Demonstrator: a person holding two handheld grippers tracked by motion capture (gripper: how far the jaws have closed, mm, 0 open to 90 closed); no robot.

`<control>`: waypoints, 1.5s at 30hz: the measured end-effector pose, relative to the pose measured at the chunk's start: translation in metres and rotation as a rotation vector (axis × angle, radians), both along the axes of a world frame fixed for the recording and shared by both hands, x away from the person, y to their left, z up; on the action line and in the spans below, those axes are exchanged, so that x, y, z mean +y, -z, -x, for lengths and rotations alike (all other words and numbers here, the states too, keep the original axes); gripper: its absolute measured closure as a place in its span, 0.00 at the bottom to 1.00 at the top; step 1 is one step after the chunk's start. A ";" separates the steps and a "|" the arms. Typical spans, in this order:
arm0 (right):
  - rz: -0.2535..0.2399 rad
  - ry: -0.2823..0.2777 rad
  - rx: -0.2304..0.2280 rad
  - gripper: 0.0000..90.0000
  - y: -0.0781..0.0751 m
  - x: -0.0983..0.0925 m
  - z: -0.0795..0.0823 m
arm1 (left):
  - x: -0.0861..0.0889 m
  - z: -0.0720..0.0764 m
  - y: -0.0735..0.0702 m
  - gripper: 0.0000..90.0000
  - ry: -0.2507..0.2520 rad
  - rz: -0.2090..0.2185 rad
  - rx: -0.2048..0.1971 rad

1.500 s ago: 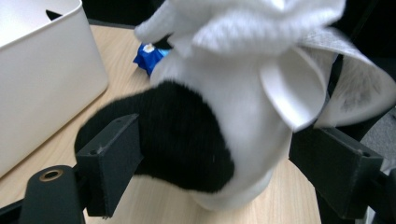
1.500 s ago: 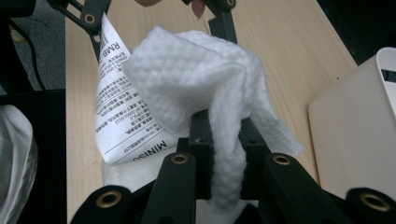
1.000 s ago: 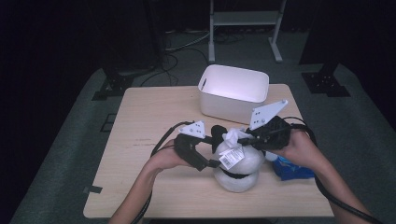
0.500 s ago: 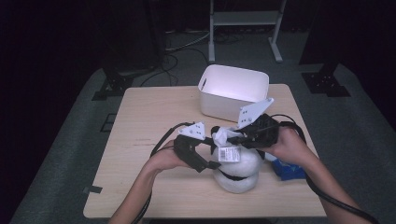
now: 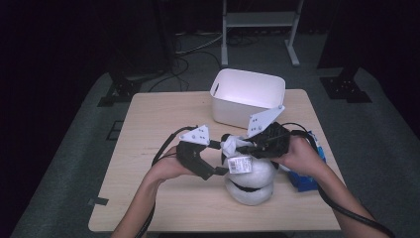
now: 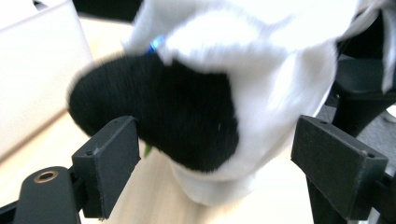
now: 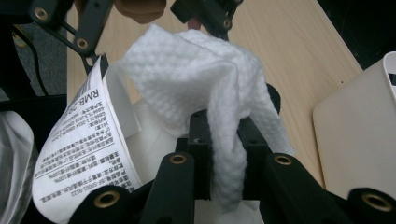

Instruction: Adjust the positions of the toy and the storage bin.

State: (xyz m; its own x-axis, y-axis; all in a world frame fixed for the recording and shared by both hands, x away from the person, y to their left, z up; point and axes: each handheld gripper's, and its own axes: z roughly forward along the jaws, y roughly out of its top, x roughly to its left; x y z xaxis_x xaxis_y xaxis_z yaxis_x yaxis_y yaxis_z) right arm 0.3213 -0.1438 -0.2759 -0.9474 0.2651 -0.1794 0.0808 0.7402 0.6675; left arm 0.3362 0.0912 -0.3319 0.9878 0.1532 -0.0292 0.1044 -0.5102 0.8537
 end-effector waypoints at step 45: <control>-0.027 -0.013 -0.019 0.87 -0.006 -0.003 0.006 | -0.022 -0.001 -0.012 0.13 0.078 -0.037 -0.014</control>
